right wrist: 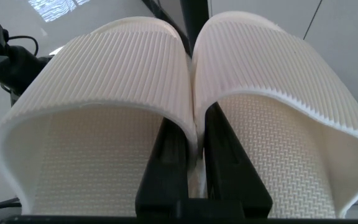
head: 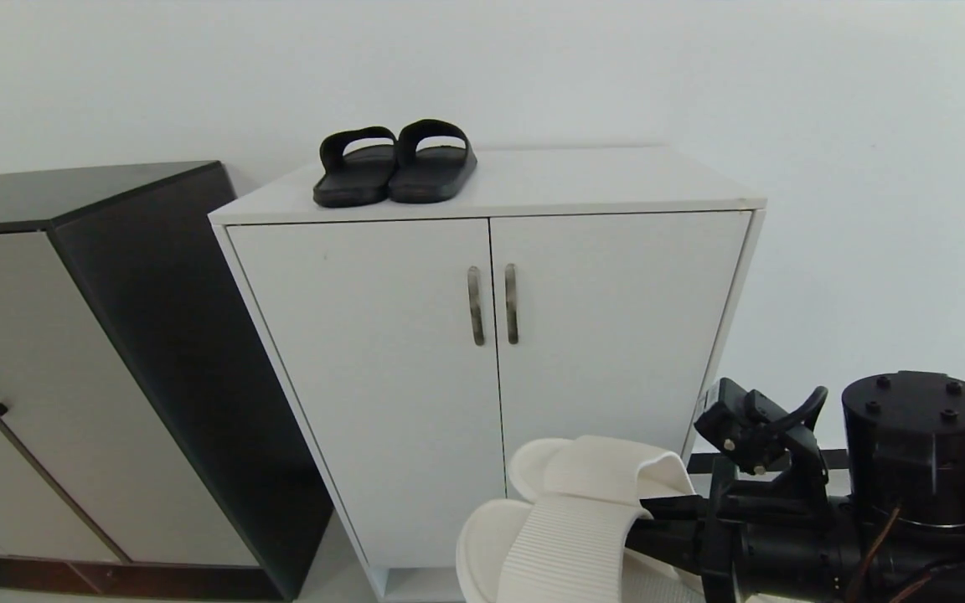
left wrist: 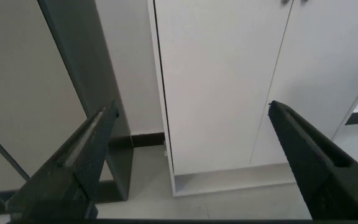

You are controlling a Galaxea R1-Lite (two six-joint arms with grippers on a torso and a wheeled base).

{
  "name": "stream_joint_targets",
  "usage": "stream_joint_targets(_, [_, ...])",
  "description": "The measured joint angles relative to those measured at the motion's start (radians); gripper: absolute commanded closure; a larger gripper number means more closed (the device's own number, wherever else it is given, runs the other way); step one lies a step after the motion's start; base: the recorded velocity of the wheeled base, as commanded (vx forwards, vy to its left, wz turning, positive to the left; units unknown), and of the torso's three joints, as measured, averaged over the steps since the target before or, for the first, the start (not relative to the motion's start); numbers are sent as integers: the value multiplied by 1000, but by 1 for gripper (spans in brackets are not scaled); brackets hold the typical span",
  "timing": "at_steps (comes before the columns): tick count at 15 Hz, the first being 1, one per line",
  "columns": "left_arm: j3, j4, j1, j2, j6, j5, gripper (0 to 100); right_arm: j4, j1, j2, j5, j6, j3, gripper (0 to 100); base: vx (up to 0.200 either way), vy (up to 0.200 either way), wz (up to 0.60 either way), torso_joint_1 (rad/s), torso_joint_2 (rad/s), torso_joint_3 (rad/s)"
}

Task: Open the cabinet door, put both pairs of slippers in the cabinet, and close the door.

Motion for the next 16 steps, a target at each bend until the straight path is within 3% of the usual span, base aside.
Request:
stream_joint_targets(4, [-3, -4, 1, 1, -17, 48, 0, -19, 3, 0, -1, 0, 9, 100, 0, 0, 0, -76, 449, 362])
stream_joint_targets(8, [-134, -7, -3, 62, -72, 34, 0, -23, 11, 0, -1, -9, 17, 100, 0, 0, 0, -26, 254, 222])
stream_joint_targets(11, [-214, -85, -8, 237, -79, -71, 0, -24, 16, 0, -4, -59, 21, 100, 0, 0, 0, 1, 20, 14])
stream_joint_targets(16, [-272, -338, -11, 601, -59, -288, 0, -61, 15, 4, -6, -53, 15, 100, 0, 0, 0, 0, 0, 0])
